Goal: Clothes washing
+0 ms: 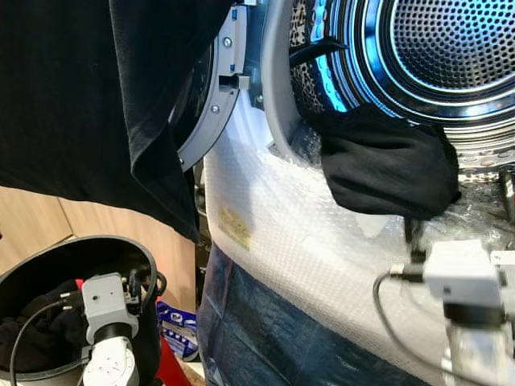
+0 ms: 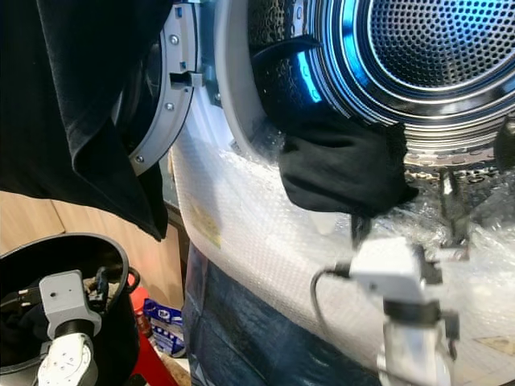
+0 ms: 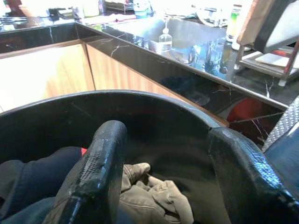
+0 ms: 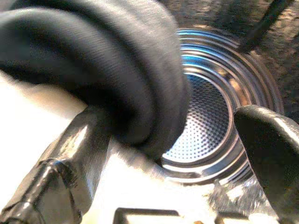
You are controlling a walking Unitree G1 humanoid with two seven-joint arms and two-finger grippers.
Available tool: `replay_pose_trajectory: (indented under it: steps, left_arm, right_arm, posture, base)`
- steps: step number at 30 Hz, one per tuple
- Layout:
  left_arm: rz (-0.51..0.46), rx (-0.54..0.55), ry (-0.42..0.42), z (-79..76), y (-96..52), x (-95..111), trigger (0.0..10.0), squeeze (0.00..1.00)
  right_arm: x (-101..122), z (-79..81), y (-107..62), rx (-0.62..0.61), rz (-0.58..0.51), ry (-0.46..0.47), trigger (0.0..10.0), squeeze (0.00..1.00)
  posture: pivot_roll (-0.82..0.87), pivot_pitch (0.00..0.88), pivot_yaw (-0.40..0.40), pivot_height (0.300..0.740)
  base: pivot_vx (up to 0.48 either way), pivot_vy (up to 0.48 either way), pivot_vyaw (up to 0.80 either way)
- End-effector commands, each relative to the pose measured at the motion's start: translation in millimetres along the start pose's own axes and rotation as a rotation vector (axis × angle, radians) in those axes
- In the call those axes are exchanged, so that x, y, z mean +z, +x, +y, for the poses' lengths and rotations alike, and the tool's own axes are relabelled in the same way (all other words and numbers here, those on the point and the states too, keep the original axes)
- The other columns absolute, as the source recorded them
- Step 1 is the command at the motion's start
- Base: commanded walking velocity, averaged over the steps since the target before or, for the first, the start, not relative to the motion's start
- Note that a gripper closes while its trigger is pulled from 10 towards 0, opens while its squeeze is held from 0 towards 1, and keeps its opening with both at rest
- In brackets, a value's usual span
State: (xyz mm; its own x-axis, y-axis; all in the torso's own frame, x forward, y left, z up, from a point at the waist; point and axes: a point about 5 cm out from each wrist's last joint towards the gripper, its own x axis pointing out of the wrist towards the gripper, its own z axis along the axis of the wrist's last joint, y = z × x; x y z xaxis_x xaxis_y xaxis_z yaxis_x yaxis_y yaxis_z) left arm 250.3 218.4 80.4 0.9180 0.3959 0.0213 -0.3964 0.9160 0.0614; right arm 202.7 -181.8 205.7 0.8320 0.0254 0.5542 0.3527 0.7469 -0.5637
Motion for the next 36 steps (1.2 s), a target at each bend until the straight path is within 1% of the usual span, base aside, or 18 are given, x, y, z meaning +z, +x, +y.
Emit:
replay_pose_trajectory:
  steps: [1, 3, 6, 8, 9, 11, 15, 16, 19, 20, 21, 24, 28, 30, 36]
  left_arm:
    - [0.004, -0.016, 0.0, -2.3, -2.0, 0, 10.0, 0.0]
    - [0.011, -0.024, 0.001, -3.7, -3.2, -2, 10.0, 0.0]
    - [0.016, -0.031, 0.001, -5.6, -4.3, -4, 10.0, 0.0]
    - [0.018, -0.034, -0.001, -7.3, -4.4, -4, 10.0, 0.0]
    - [0.018, -0.034, -0.001, -7.3, -4.4, -4, 10.0, 0.0]
    - [0.017, -0.036, -0.002, -8.4, -4.1, -4, 10.0, 0.0]
    - [0.017, -0.038, -0.002, -8.4, -4.0, -4, 10.0, 0.0]
    - [0.019, -0.036, -0.002, -7.5, -4.2, -4, 10.0, 0.0]
    - [0.02, -0.035, -0.001, -7.5, -4.1, -5, 10.0, 0.0]
    - [0.02, -0.034, -0.001, -7.8, -3.8, -5, 10.0, 0.0]
    - [0.02, -0.034, -0.001, -7.8, -3.8, -5, 10.0, 0.0]
    - [0.015, -0.035, 0.004, -8.2, -3.5, -4, 10.0, 0.0]
    - [0.016, -0.034, 0.005, -7.8, -3.4, -5, 10.0, 0.0]
    - [0.02, -0.038, 0.008, -8.0, -4.1, -6, 10.0, 0.0]
    - [0.015, -0.035, 0.004, -9.2, -2.4, -4, 10.0, 0.0]
  right_arm:
    - [8, -4.3, 0.3, 0.006, -0.051, -0.013, 10.0, 0.0]
    - [6, -5.8, -6.2, 0.039, -0.049, -0.026, 10.0, 0.0]
    - [4, -6.9, -9.8, 0.049, -0.039, -0.025, 10.0, 0.0]
    - [12, -6.4, -3.1, 0.042, -0.078, -0.003, 10.0, 0.0]
    - [12, -6.4, -3.1, 0.042, -0.078, -0.003, 10.0, 0.0]
    - [18, -5.8, 4.5, 0.037, -0.099, 0.035, 10.0, 0.0]
    - [26, -3.1, 7.4, 0.073, -0.145, 0.047, 10.0, 0.0]
    - [28, -2.7, 8.8, 0.07, -0.143, 0.07, 10.0, 0.0]
    - [31, -1.5, 10.8, 0.079, -0.15, 0.088, 10.0, 0.0]
    - [33, 3.2, 12.4, 0.118, -0.157, 0.108, 10.0, 0.0]
    - [33, 3.2, 12.4, 0.118, -0.157, 0.108, 10.0, 0.0]
    - [36, 9.3, 11.8, 0.167, -0.17, 0.15, 10.0, 0.0]
    - [39, 12.1, 10.8, 0.201, -0.185, 0.178, 10.0, 0.0]
    - [40, 13.9, 11.1, 0.214, -0.179, 0.186, 10.0, 0.0]
    - [39, 21.0, 18.2, 0.21, -0.137, 0.251, 10.0, 0.0]
  posture:
    - [-0.02, 0.0, -0.091, 0.74]
    - [-0.04, 0.0, -0.091, 0.74]
    - [-0.04, 0.0, -0.09, 0.74]
    - [-0.04, 0.0, -0.09, 0.74]
    - [-0.04, 0.0, -0.09, 0.74]
    - [-0.04, 0.0, -0.09, 0.74]
    - [-0.04, 0.0, -0.091, 0.74]
    - [-0.04, 0.0, -0.091, 0.74]
    - [-0.04, 0.0, -0.094, 0.74]
    - [-0.04, 0.0, -0.096, 0.74]
    - [-0.04, 0.0, -0.096, 0.74]
    - [-0.03, 0.0, -0.098, 0.74]
    - [-0.04, 0.0, -0.097, 0.74]
    - [-0.04, 0.0, -0.098, 0.74]
    - [-0.02, 0.0, -0.1, 0.74]
  base:
    - [0.0, 0.0, 0.0]
    - [0.0, 0.0, 0.0]
    - [0.0, 0.0, 0.0]
    - [0.0, 0.0, 0.0]
    - [0.0, 0.0, 0.0]
    - [0.0, 0.0, 0.0]
    - [0.0, 0.0, 0.0]
    - [0.0, 0.0, 0.0]
    - [0.0, 0.0, 0.0]
    - [0.0, 0.0, 0.0]
    - [0.0, 0.0, 0.0]
    - [0.0, 0.0, 0.0]
    - [0.0, 0.0, 0.0]
    - [0.0, 0.0, 0.0]
    - [0.0, 0.0, 0.0]
